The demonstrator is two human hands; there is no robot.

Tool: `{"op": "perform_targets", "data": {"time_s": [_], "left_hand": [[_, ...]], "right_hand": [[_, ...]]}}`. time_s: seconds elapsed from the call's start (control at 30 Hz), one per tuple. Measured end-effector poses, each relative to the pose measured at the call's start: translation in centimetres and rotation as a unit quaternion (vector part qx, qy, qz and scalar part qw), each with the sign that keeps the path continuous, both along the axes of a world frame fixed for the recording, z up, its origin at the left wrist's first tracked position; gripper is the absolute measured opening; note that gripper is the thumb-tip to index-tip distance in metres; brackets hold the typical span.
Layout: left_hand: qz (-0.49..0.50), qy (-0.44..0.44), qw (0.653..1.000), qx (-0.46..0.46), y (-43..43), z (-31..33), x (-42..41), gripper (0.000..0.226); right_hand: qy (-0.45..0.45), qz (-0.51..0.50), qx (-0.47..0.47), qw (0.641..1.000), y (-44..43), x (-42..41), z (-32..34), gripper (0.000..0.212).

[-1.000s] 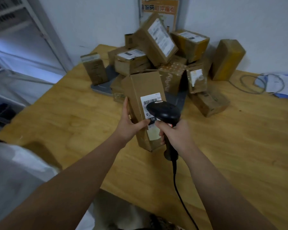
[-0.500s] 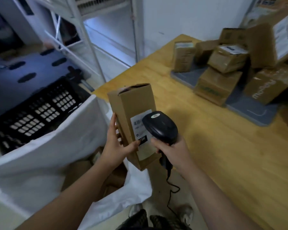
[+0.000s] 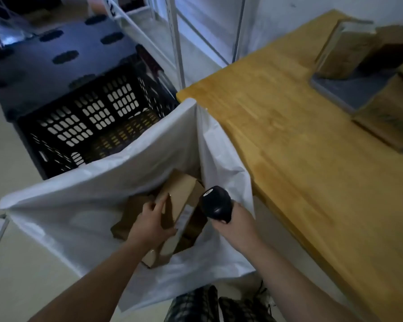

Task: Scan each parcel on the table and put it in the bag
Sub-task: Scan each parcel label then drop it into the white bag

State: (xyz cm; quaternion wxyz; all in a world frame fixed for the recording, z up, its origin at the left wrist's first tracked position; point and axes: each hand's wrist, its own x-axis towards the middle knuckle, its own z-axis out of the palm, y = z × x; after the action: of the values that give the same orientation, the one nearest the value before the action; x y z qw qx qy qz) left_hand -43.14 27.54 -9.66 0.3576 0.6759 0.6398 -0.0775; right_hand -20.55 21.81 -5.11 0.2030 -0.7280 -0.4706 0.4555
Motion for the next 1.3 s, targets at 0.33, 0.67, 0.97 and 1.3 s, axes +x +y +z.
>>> {"op": "perform_targets", "data": {"time_s": [0.33,0.67,0.97,1.3], "left_hand": [[-0.16,0.105,0.976,-0.1,1.0,-12.7,4.4,0.097],[-0.267,0.155,0.945,-0.111,-0.5,-15.0,5.9,0.052],[-0.193,0.071,0.978,0.019,2.2,-4.7,6.6,0.049],[-0.37,-0.023,0.888,0.273,3.1,9.2,18.4,0.05]], "right_hand": [[-0.094,0.018,-0.046,0.994,-1.1,-0.1,-4.7,0.025],[-0.152,0.015,-0.045,0.987,0.2,-0.9,-6.4,0.025],[-0.126,-0.064,-0.005,0.99,-0.8,1.4,-0.7,0.024],[-0.099,-0.237,0.061,0.964,-3.6,9.7,4.9,0.019]]}}
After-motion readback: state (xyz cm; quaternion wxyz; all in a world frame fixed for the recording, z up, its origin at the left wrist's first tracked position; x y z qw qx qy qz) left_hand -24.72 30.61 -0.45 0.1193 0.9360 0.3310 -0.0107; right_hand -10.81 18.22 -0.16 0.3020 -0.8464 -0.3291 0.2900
